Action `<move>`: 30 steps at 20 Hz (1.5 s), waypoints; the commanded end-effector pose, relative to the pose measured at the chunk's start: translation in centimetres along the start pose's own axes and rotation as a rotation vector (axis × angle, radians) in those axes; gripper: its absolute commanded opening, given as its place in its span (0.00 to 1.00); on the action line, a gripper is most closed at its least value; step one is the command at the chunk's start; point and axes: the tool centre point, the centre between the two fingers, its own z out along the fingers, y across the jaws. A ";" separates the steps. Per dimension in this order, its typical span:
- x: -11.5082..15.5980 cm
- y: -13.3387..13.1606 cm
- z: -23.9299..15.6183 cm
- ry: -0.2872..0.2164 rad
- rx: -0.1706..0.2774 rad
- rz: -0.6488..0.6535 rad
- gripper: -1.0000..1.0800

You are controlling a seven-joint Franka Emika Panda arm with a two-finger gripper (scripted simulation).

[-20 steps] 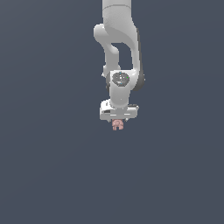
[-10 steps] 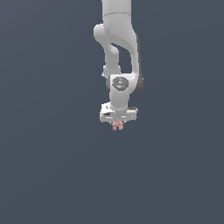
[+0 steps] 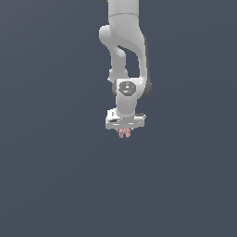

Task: Pick up the object and move it to a goal position.

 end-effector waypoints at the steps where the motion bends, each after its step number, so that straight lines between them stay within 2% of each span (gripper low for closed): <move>1: 0.1 0.3 -0.1 0.000 0.000 0.000 0.00; 5: 0.5 1.6 -0.6 0.000 0.000 0.000 0.00; 9: 1.2 4.2 -1.5 0.000 0.000 0.000 0.00; 24: 5.8 18.9 -6.7 -0.001 0.000 0.000 0.00; 30: 7.3 23.2 -8.2 -0.001 0.000 0.000 0.00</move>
